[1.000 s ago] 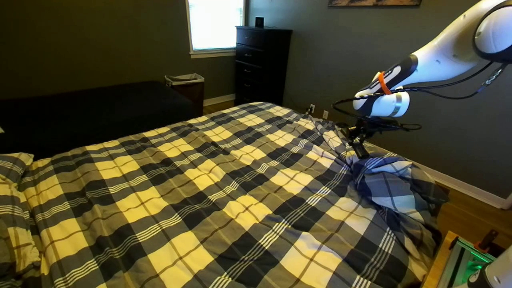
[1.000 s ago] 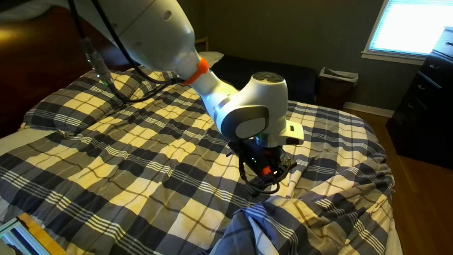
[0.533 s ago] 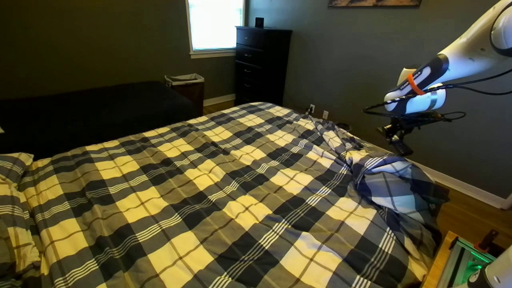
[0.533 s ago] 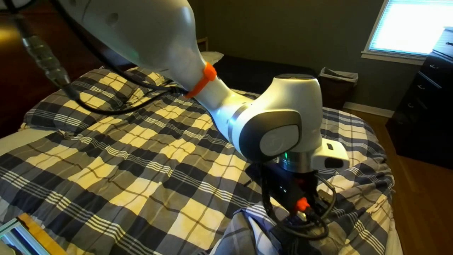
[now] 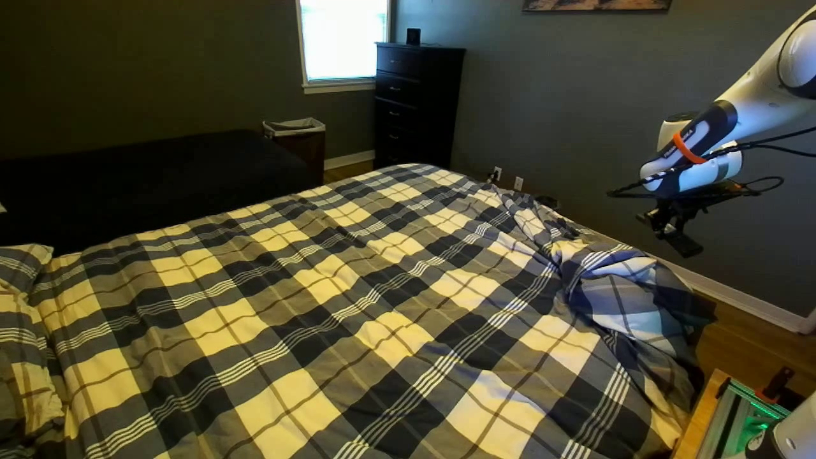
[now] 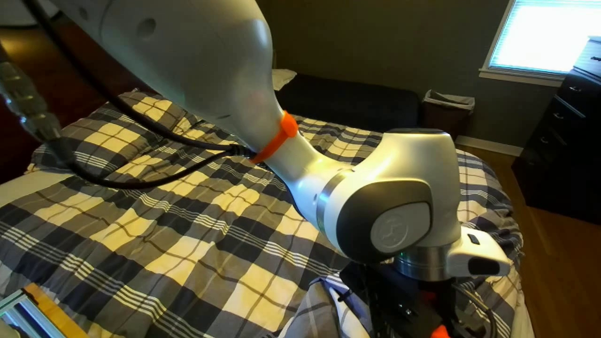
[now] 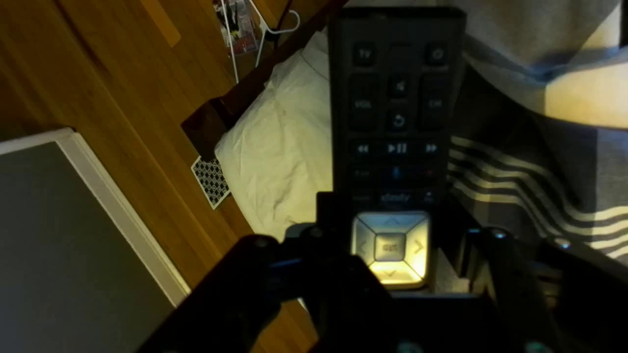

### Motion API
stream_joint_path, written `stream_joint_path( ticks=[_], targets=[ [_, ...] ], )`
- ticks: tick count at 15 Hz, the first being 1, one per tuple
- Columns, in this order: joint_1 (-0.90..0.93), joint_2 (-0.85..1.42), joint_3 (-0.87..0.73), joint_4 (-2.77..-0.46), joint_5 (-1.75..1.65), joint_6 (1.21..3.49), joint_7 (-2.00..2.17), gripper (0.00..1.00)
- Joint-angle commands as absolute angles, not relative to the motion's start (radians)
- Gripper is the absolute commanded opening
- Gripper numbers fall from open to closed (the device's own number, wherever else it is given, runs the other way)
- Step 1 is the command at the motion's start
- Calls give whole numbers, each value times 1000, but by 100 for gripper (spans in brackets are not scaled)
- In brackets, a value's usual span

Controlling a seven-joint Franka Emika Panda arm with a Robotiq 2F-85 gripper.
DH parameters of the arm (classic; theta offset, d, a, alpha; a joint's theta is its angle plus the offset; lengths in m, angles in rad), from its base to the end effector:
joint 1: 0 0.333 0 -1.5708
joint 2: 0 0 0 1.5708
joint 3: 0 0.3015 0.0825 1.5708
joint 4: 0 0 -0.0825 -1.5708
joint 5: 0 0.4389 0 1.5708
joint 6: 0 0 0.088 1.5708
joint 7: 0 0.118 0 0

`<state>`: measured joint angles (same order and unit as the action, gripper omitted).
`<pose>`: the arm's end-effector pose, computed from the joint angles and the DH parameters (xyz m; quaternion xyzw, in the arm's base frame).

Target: Remove the remote control from the bed and straighten the beddings.

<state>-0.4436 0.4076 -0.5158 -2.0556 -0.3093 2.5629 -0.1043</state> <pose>0.3691 -0.5240 0.2109 0.9424 -0.2686 -0.0405 0.1952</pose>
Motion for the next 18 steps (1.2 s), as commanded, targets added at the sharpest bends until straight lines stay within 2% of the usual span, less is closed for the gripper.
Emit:
stream_joint_path(
  ticks=[1,2,3,8,9,18],
  targets=[
    [-511,374,-416,-2078,-222,2609,-241,28],
    [-472,406,-464,-2053,-276,2576,-158,28],
    [-474,406,-454,-2052,-268,2578,-167,53],
    [-475,408,-457,-2051,-269,2578,-165,53],
    [-475,408,-457,-2051,-269,2578,-165,28],
    [-581,612,-481,-1881,-289,2628,-212,28]
  ],
)
